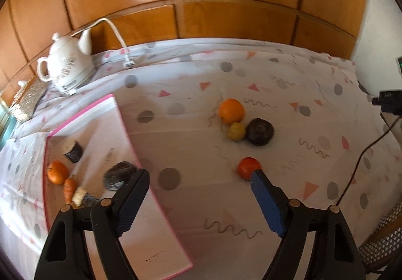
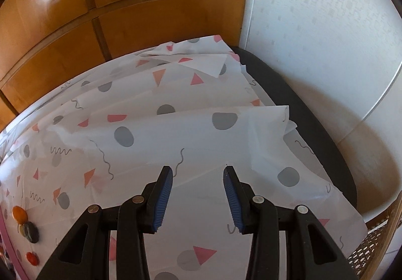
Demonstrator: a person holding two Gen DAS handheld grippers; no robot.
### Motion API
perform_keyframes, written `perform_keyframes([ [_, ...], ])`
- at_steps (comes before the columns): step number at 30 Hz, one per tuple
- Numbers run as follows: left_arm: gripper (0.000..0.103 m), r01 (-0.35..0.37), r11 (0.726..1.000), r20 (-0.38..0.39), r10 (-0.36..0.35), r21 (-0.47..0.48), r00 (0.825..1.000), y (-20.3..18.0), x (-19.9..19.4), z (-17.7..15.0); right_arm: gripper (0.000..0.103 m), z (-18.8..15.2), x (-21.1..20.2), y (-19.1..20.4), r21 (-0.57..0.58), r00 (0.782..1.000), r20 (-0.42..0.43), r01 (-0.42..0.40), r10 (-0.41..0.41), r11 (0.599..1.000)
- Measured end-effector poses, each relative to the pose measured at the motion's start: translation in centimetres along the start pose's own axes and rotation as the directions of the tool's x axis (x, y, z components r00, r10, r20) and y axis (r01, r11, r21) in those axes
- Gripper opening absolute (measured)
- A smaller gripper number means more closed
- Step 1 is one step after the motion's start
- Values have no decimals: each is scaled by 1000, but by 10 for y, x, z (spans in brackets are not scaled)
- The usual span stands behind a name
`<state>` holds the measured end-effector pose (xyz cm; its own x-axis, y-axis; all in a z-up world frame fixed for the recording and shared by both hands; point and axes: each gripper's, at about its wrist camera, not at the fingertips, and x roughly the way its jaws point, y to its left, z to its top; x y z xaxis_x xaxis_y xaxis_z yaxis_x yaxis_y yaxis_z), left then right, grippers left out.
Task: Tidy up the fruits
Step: 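Move the left tool to the red tomato, then grasp the red tomato with the left gripper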
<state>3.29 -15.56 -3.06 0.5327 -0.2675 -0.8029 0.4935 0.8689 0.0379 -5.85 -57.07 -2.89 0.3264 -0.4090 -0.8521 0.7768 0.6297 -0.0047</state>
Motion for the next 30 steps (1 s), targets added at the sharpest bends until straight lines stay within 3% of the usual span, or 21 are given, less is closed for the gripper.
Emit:
perform_keyframes([
  [7,76,42,998,-49,-40,46,998,-22,22,1,43,5,-7,-25,114,999,34,13,-17,993],
  [18,65,95,994,-128,-87,53,988,-37,62,7,43,7,-8,-73,334,999,36,15,-29,943],
  [22,52,103,994,-171,-95,36,981,-41,81,7,43,8,-5,-74,336,999,26,10,-20,942],
  [24,45,83,995,-138,-73,64,988,-45,81,6,43,9,-6,-73,332,999,31,13,-24,943],
  [30,47,105,990,-136,-92,94,986,-46,84,9,43,10,-7,-77,353,999,36,13,-27,936],
])
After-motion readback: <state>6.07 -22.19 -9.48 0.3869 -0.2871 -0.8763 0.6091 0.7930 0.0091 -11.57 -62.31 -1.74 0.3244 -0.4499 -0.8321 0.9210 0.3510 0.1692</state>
